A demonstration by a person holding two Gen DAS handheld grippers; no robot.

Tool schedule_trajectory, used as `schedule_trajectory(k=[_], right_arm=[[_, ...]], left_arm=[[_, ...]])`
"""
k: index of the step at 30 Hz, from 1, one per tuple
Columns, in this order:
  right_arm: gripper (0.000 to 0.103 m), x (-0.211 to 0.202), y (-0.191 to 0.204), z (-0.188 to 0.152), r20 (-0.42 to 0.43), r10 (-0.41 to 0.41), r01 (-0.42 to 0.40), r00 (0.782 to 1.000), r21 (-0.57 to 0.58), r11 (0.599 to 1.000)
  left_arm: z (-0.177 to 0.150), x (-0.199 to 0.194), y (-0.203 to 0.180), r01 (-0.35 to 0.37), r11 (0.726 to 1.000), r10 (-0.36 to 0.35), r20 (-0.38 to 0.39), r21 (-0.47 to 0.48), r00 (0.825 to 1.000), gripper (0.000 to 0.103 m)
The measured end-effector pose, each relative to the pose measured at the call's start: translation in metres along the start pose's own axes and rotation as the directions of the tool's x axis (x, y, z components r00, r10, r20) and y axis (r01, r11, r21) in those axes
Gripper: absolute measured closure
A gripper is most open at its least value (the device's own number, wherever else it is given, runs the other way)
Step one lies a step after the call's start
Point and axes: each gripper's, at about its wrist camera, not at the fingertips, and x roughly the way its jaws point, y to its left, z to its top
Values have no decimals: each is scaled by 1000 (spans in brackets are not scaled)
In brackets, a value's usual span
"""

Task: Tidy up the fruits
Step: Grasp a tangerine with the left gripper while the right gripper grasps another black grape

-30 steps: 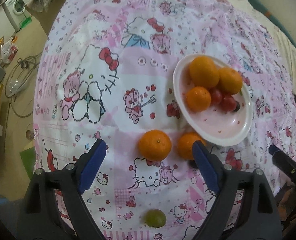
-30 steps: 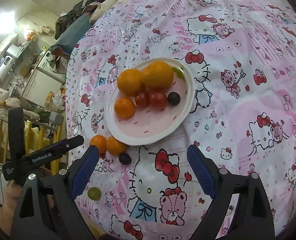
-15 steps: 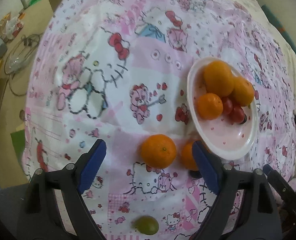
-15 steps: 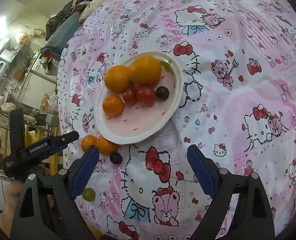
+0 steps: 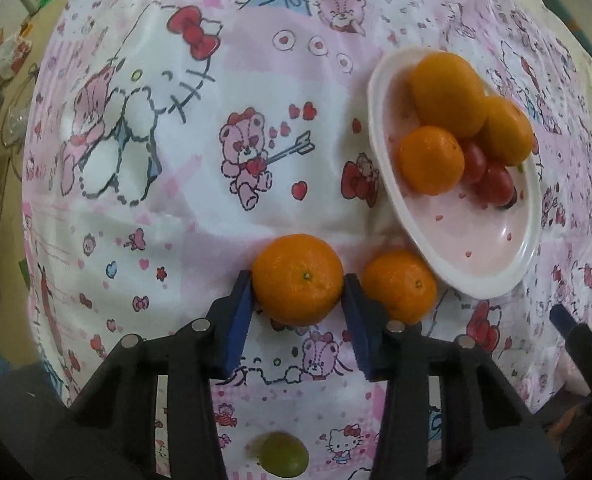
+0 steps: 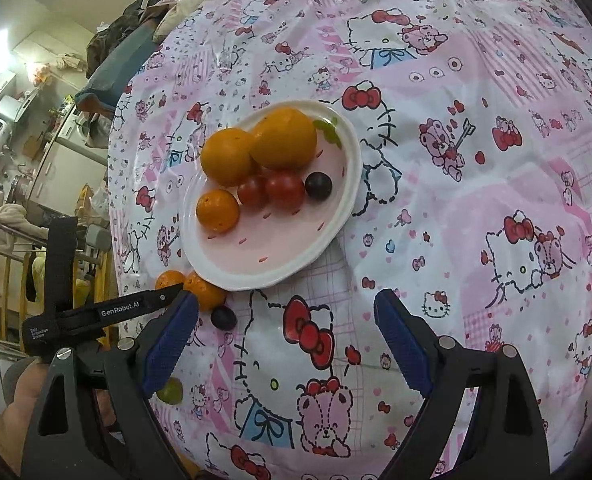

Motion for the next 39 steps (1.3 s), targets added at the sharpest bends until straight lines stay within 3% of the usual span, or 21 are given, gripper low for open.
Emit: schedule_trajectory(k=[6,14,22,28,30,32,36,39], right_arm=[[11,-1,1,1,0,0,0,1000,-8,1000],[11,3,3,-4,-14,-17,16,1000,-31,999],[13,40,41,-26,-111,-22,-1,994,-205,979],[19,81,76,-49,-159,-113,41,981,-399,916],[19,89,82,-52,-139,-142,69,980,-437,897],[24,94,85,-50,-125,-152,80,980,-452,888],[51,96,86,-46,-110,-168,99,980,-465,880],[72,93,80,-43,-144,-111,40,983,-422,906]], left_arm=[[-1,-8,-7,-18,1000,18,21,23,1000,64],[-3,-46,-6,-25,998,18,124,57,992,64],[3,-66,1,0,999,-6,171,33,985,64],[1,-66,14,6,1000,-7,157,12,988,64],[2,-64,18,6,1000,-6,153,3,988,64],[2,-63,19,7,1000,-6,150,-2,989,64],[3,-61,20,11,1000,-10,145,-5,989,64],[4,-61,19,12,1000,-12,145,1,989,64]])
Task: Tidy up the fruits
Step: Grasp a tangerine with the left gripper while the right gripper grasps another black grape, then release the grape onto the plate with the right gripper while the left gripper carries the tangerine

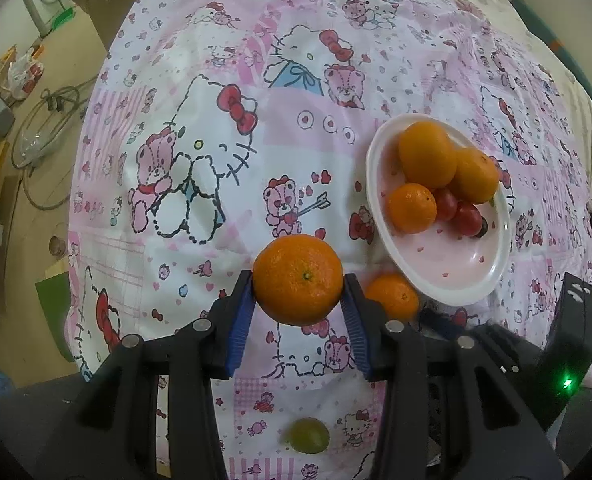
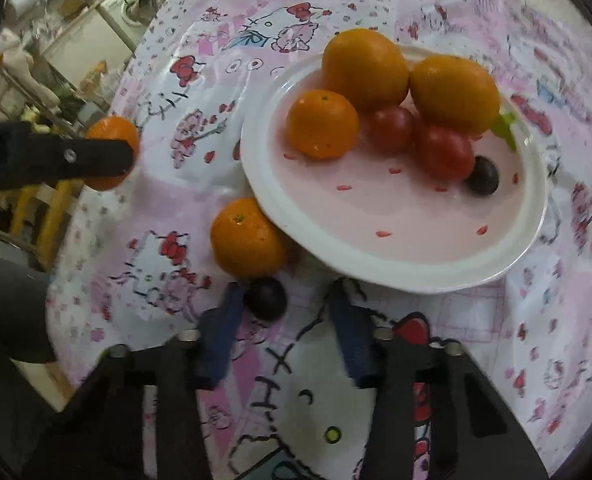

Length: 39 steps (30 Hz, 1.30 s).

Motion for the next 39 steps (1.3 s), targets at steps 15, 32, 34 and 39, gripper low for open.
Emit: schedule_trajectory(k=[15,32,34,39], right_arm=[[81,-12,3,-6,-3,55,-55,998,-18,998],[81,-80,-45,-20,127,71,-84,989,102,991],[81,-91,-55,-21,153,64,-83,986,122,989],[81,-120,-78,-22,225,42,-84,973,180,980]], left_arm=[[1,2,-4,-26,1000,26,14,7,1000,64],[-3,4,-16,-74,996,72,39,44,997,64],[-3,4,-19,-75,996,73,47,47,996,64],[-2,1,-26,-77,995,73,69,63,995,64]])
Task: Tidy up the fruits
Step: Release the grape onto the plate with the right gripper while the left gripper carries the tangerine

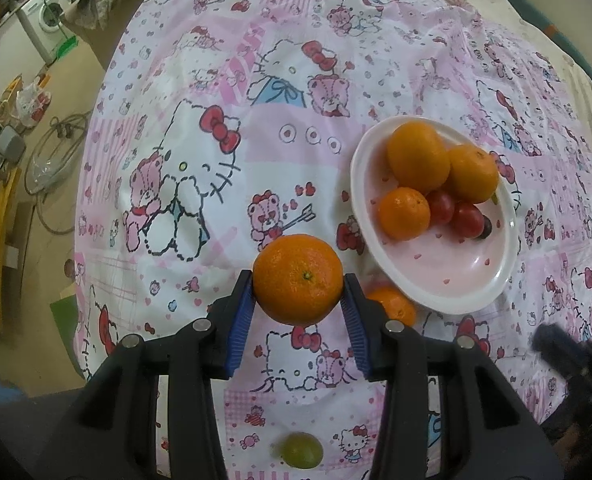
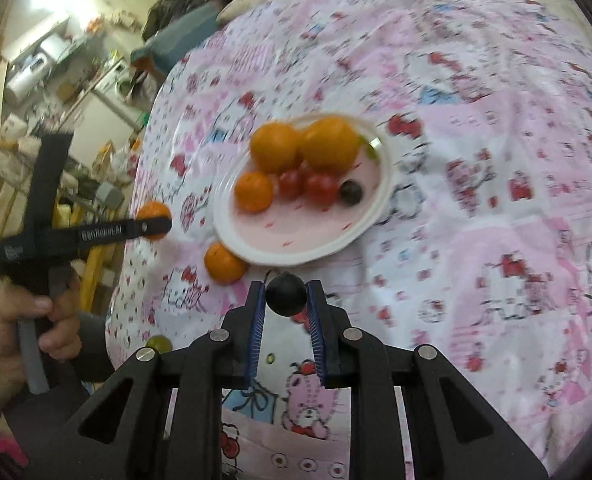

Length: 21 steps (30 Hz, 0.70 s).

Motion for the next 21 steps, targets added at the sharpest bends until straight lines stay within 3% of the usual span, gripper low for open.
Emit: schedule_trajectory(k=[12,21], right_arm=[[81,-44,-31,31,125,-33,26,992,58,998],[81,-39,-48,60,127,4,-13,992,70,997]], left_arm=[[-1,-4,-2,-3,1000,3,30,11,1000,64],[2,-20,-14,11,998,-17,107,61,994,64]])
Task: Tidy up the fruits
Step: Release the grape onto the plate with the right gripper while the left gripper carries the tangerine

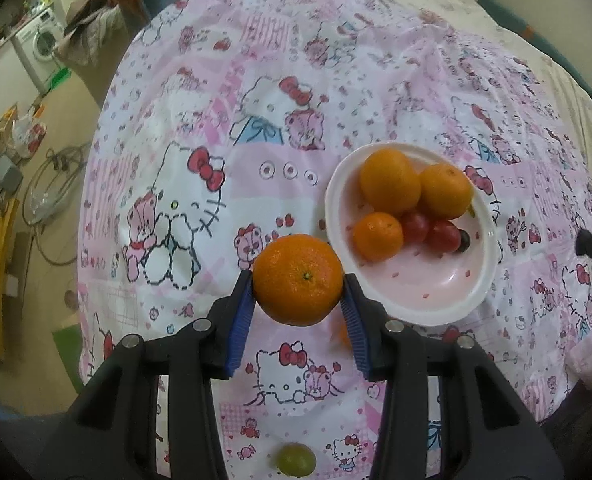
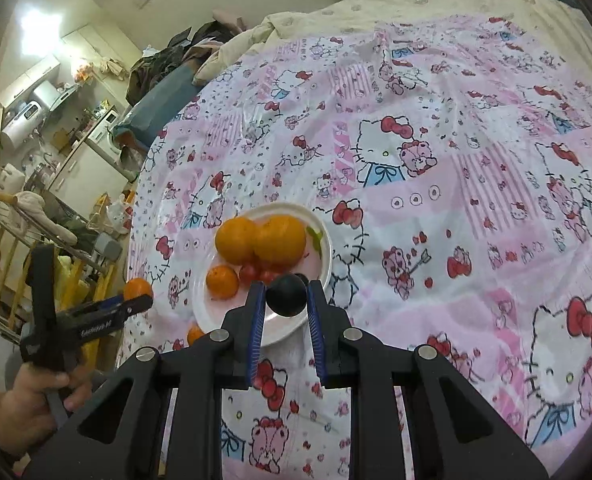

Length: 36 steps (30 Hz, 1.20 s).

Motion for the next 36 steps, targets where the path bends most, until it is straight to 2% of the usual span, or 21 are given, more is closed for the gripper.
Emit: schedule_trajectory(k=[7,15,23,28,30,33,36], right_arm=[[81,35,-13,10,-67,50,-44,996,87,995],[80,81,-16,16,-154,100,-73,983,171,982],[78,122,-15,19,-228,22,8,973,128,992],[77,126,-13,24,-214,7,20,977,123,992],[72,125,-12,25,-213,0,25,977,113,993],[49,117,-14,28,-196,11,15,981,135,991],[46,108,-18,30,-174,2,25,985,157,987]], left_arm=[[0,4,-1,1,1000,-1,-8,1,1000,64],[0,9,-5,12,1000,-12,-19,14,1000,64],[0,17,-7,2,1000,-1,-37,28,999,64],[-1,21,-20,25,998,-22,-42,63,999,64],[-1,21,-26,42,996,-39,-44,75,998,64],[0,23,-37,75,994,-71,-55,80,996,64],[0,32,-53,129,989,-121,-109,67,987,64]])
